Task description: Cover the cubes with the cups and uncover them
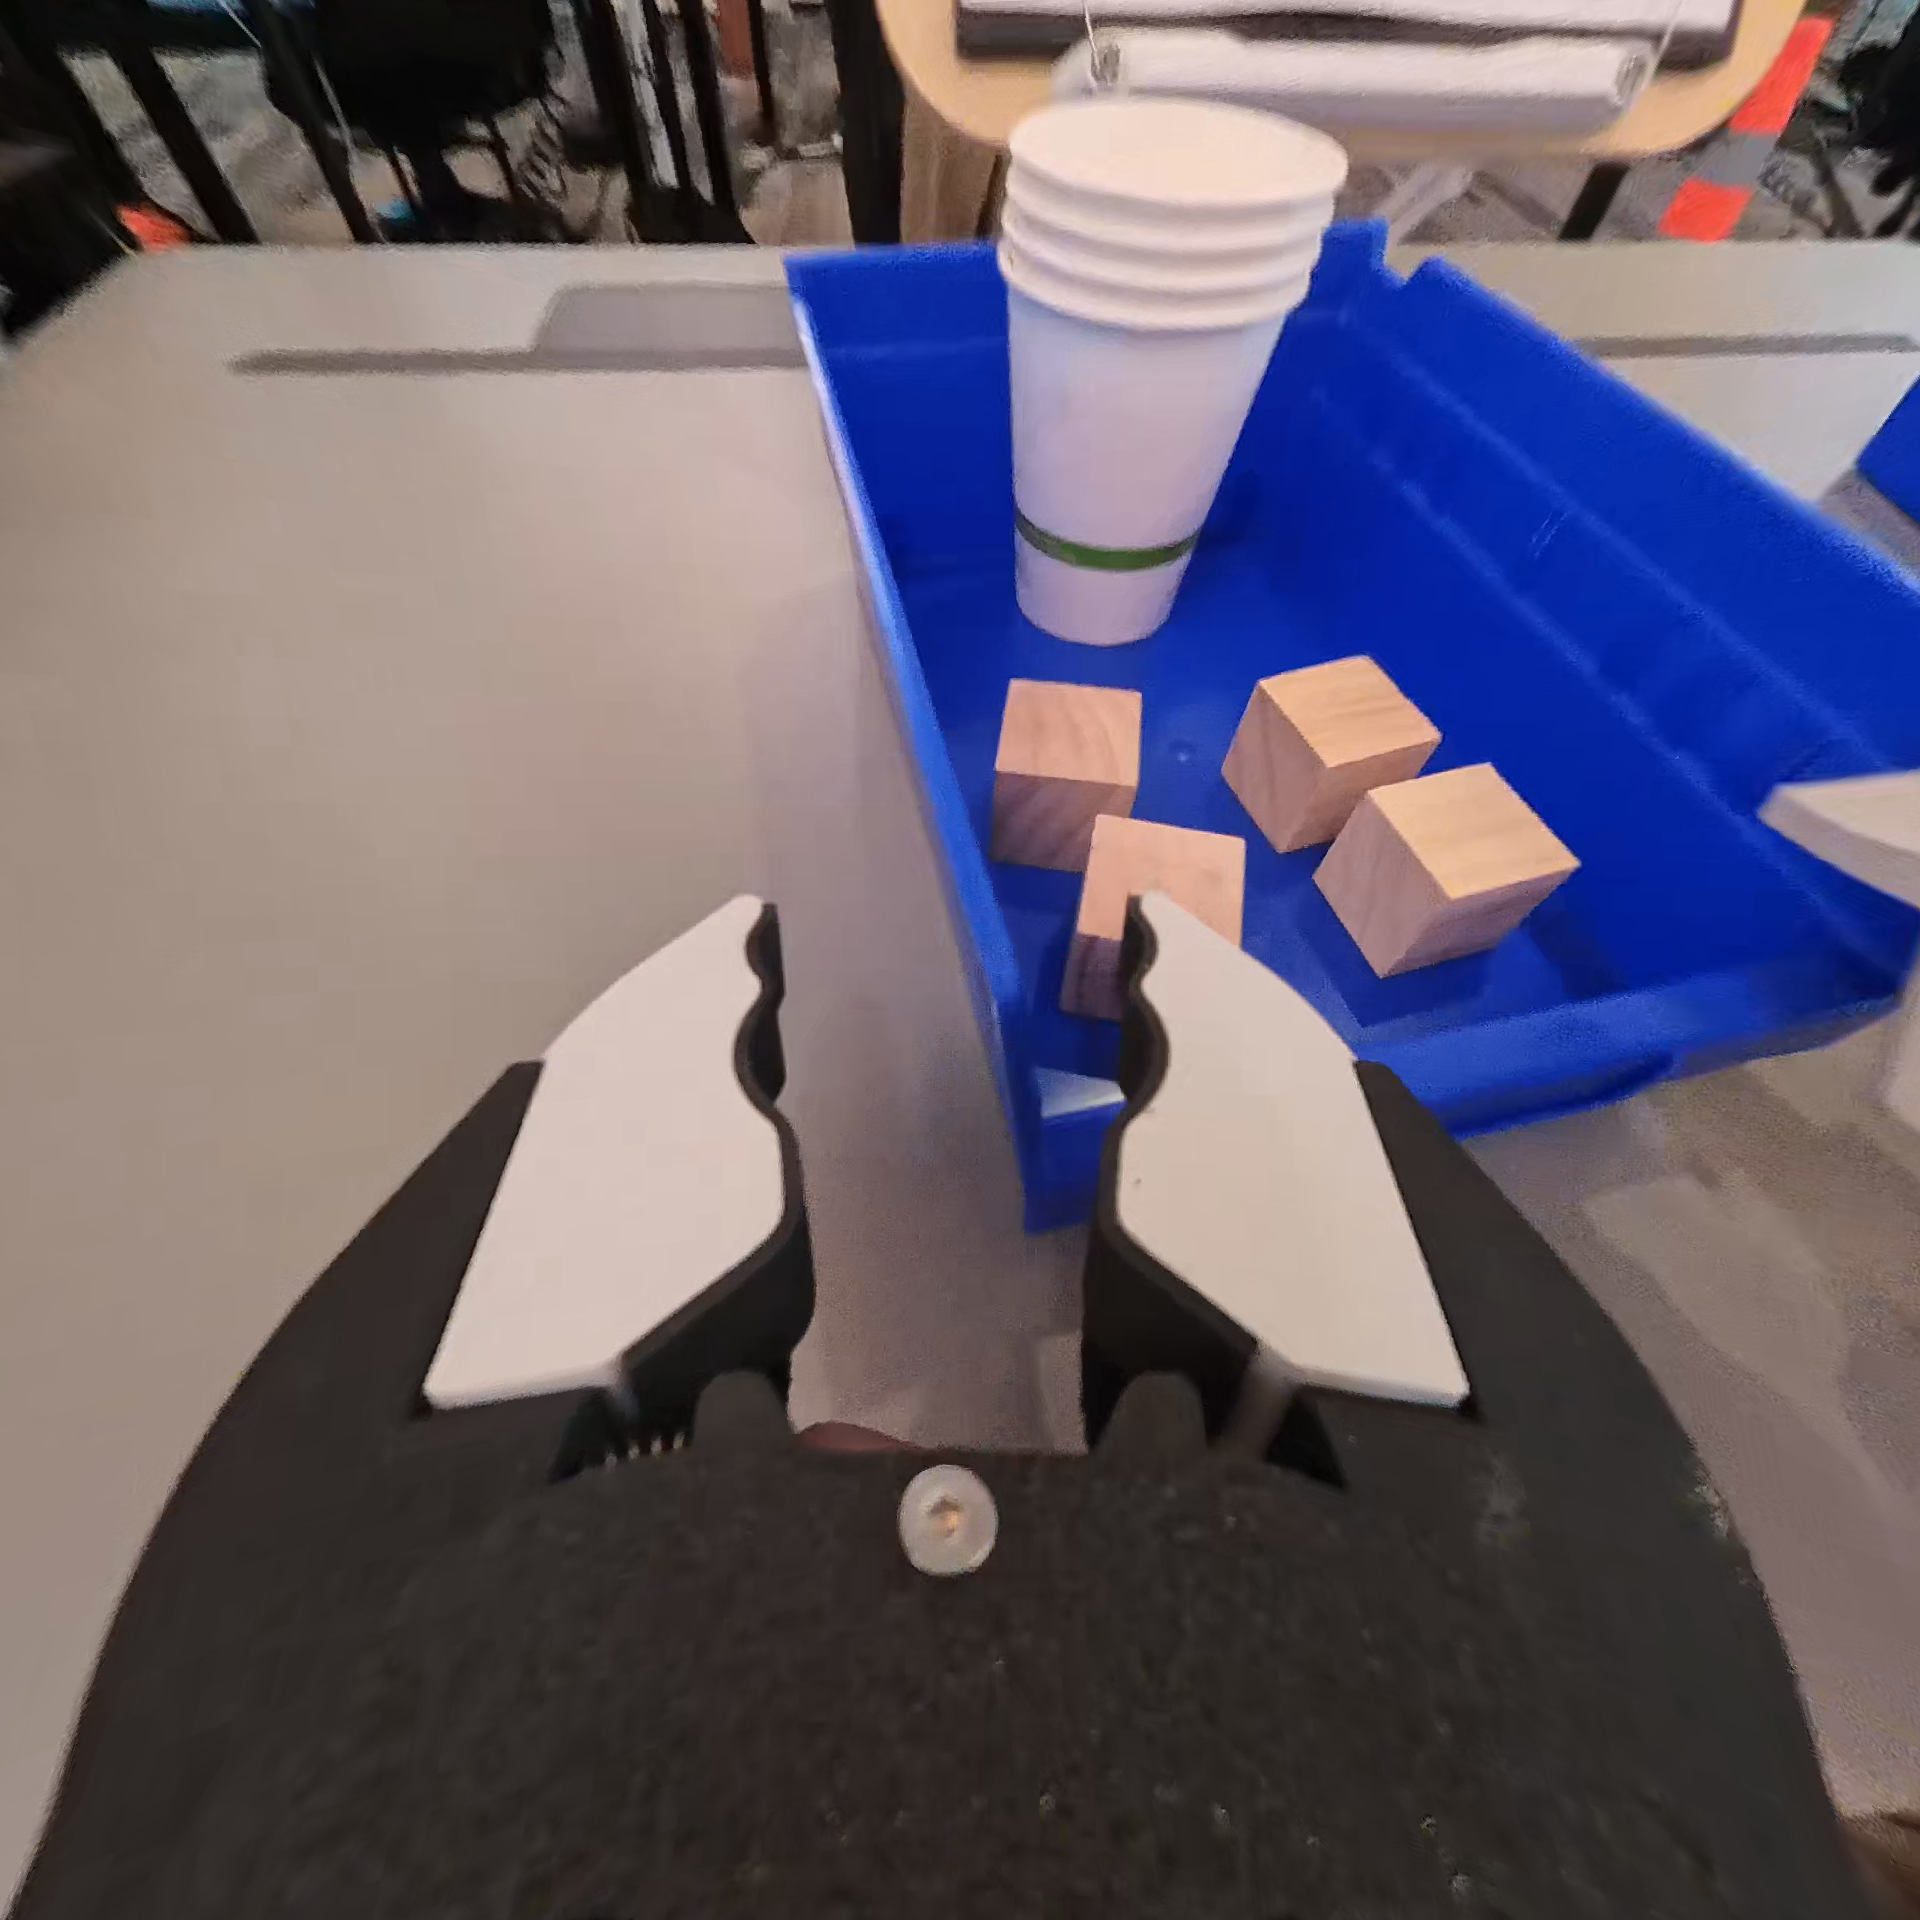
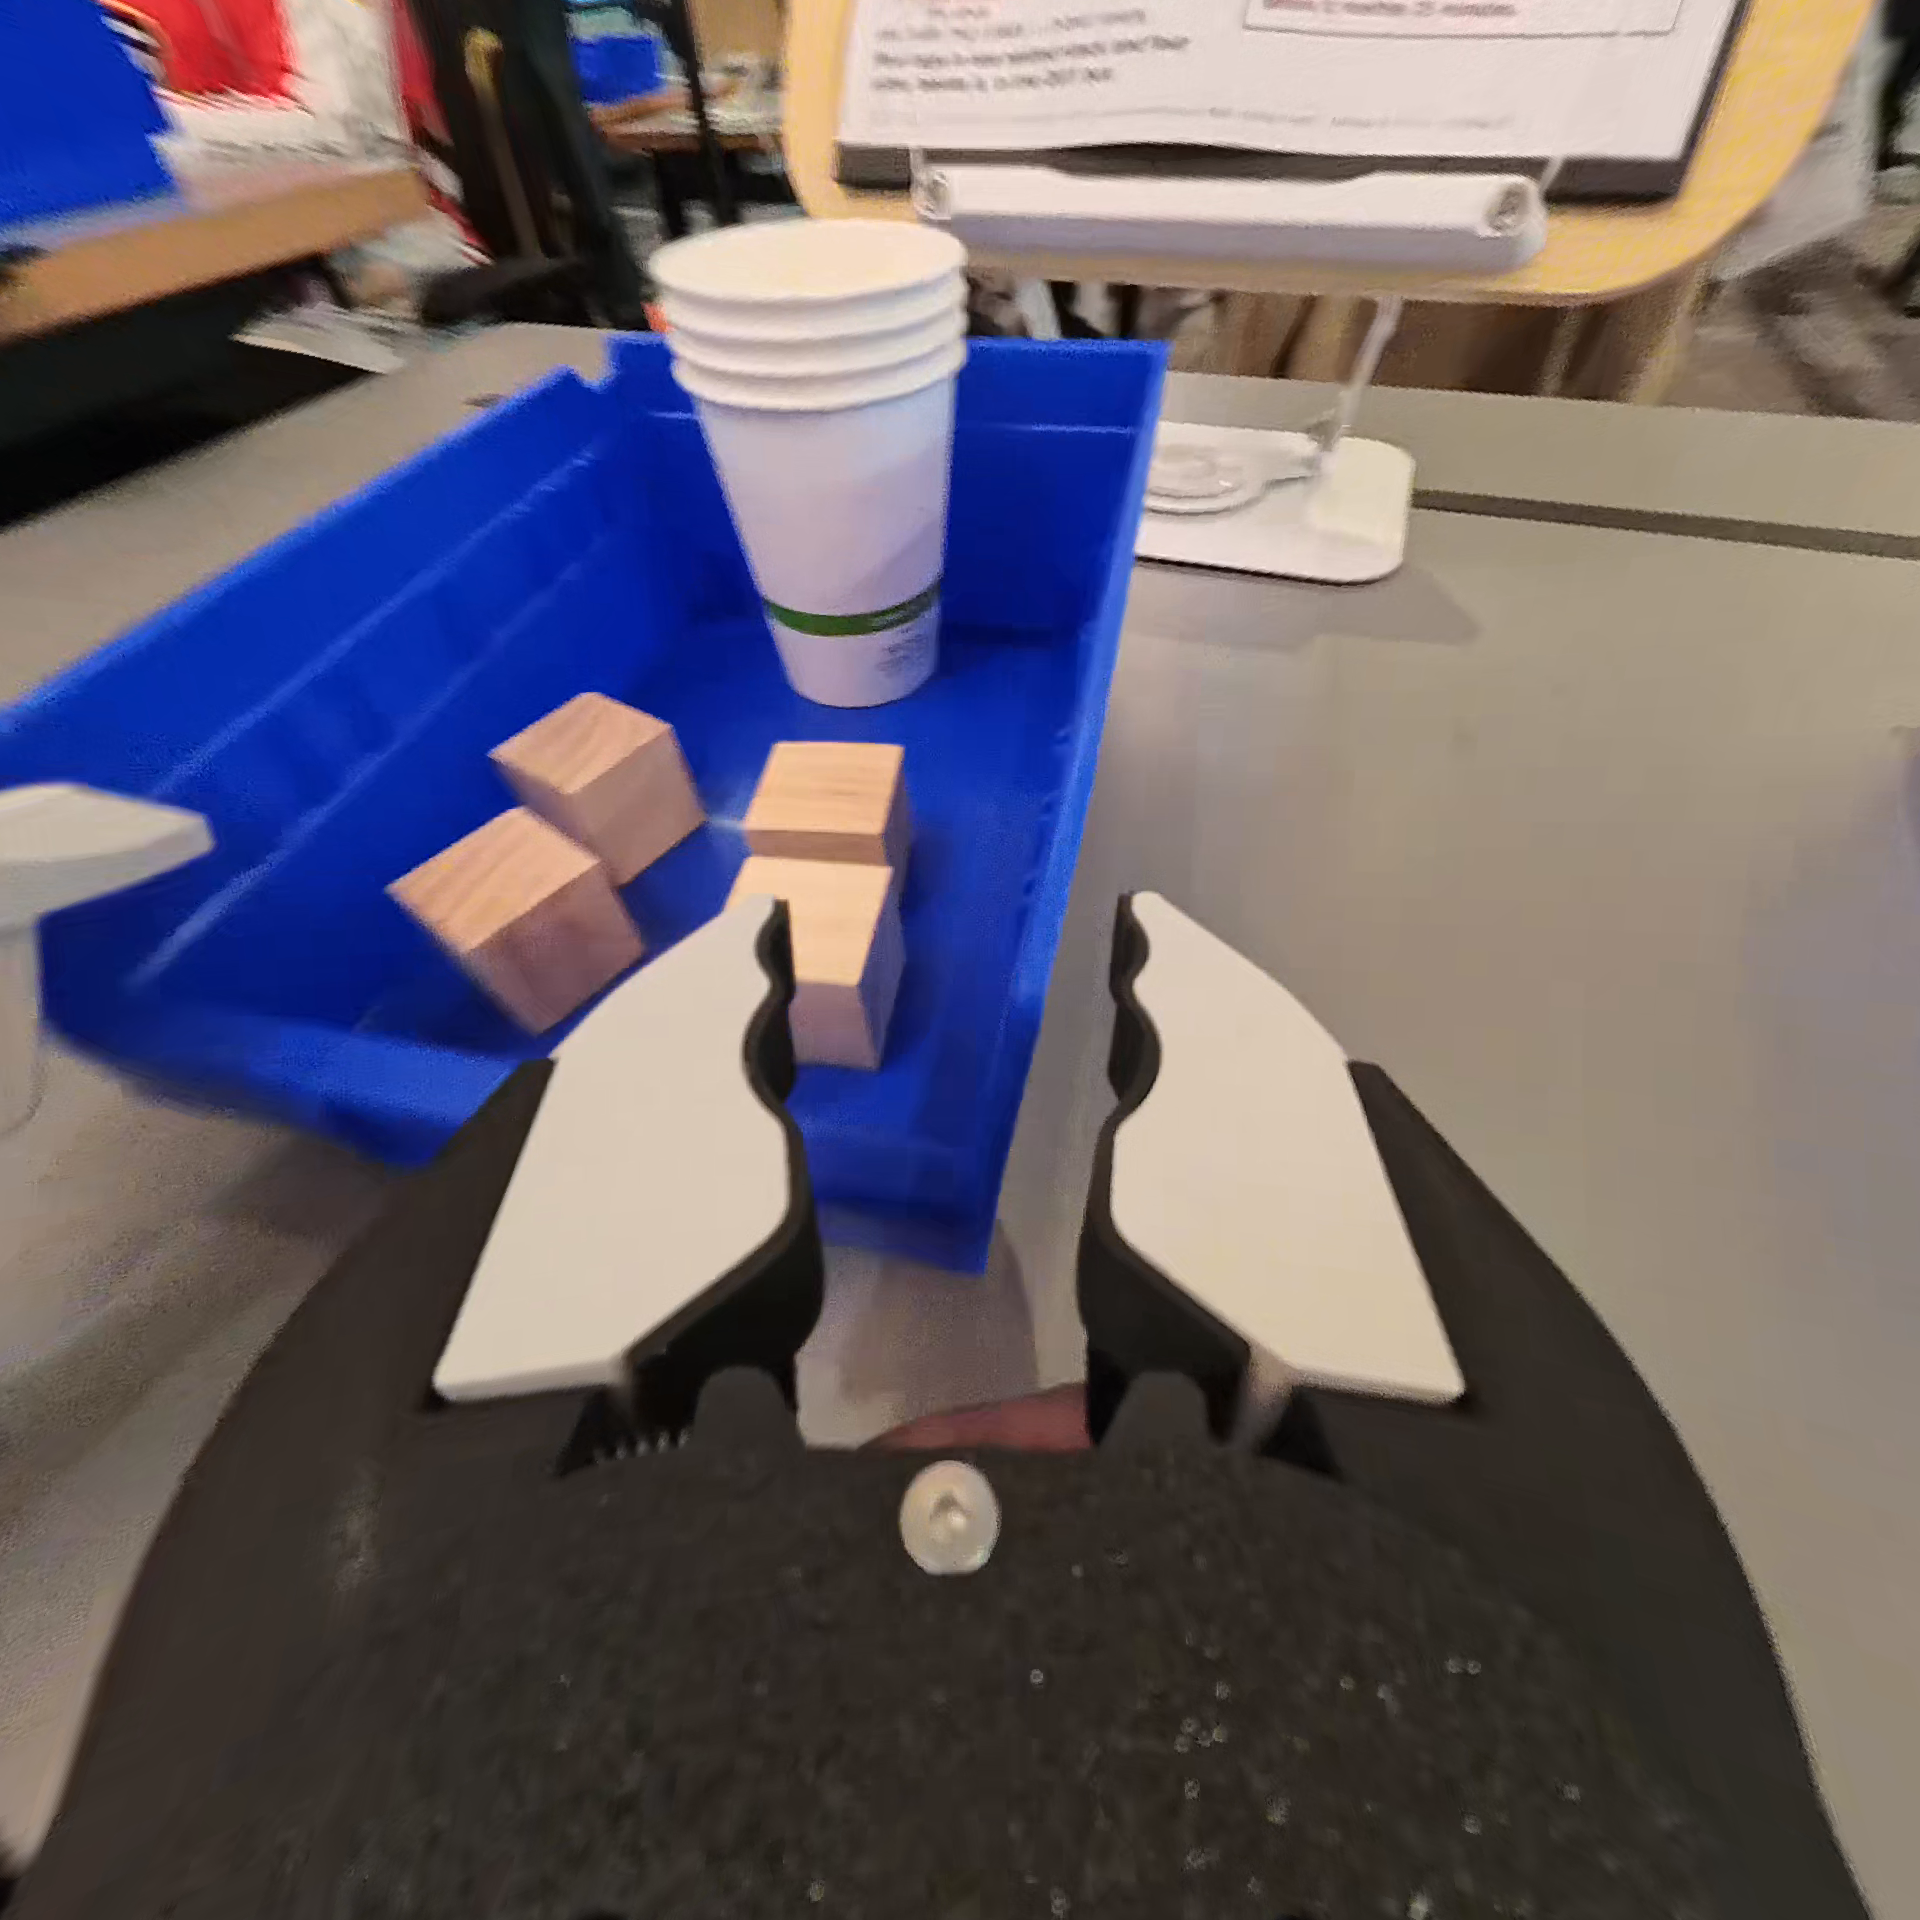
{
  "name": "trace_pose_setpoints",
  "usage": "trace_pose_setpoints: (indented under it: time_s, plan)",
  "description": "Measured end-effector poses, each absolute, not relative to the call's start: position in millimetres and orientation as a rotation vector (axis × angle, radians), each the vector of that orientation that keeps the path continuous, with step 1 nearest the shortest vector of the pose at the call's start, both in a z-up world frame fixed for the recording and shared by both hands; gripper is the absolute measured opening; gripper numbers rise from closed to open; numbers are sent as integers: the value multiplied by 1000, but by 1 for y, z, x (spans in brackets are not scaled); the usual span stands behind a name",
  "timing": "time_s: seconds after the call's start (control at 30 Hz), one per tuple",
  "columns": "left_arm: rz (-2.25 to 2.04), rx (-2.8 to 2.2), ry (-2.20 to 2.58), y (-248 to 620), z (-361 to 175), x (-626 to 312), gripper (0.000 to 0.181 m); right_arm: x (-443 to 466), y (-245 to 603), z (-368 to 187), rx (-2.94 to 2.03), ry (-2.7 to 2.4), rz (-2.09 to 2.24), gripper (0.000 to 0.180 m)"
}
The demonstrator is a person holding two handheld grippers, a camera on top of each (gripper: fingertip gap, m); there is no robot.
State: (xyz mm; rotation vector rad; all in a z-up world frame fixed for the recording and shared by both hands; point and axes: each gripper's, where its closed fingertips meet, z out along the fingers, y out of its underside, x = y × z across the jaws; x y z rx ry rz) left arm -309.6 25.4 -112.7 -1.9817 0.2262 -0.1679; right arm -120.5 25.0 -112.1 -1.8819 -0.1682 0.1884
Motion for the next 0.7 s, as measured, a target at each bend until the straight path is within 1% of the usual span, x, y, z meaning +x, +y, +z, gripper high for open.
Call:
trace_pose_setpoints:
  time_s: [0.03,0.07,0.1,0.13,0.17,0.23,0.3,0.33,0.5,0.7]
  plan:
    - [-178,-2005,235,32,-121,-306,62,-121,34,-117,-1903,-144,170,58]
    - [-179,-2031,240,38,-128,-303,61,-122,40,-122,-1925,-135,183,62]
    - [-203,-2047,247,43,-132,-298,66,-124,45,-123,-1934,-116,216,63]
    - [-239,-2064,237,46,-134,-294,60,-124,49,-122,-1937,-109,233,49]
    - [-273,-2079,242,48,-135,-289,51,-124,51,-122,-1943,-112,231,34]
    - [-215,-2106,206,53,-135,-296,32,-121,54,-124,-1968,-90,202,28]
    - [-150,-2117,205,55,-133,-304,13,-116,53,-124,-1999,-26,220,7]
    - [-150,-2116,196,55,-133,-306,3,-117,52,-124,-2000,-22,230,6]
    - [-64,-2089,145,48,-124,-334,2,-146,45,-121,-1966,31,224,5]
    - [25,-2065,131,49,-106,-414,2,-227,48,-107,-1914,-8,252,5]
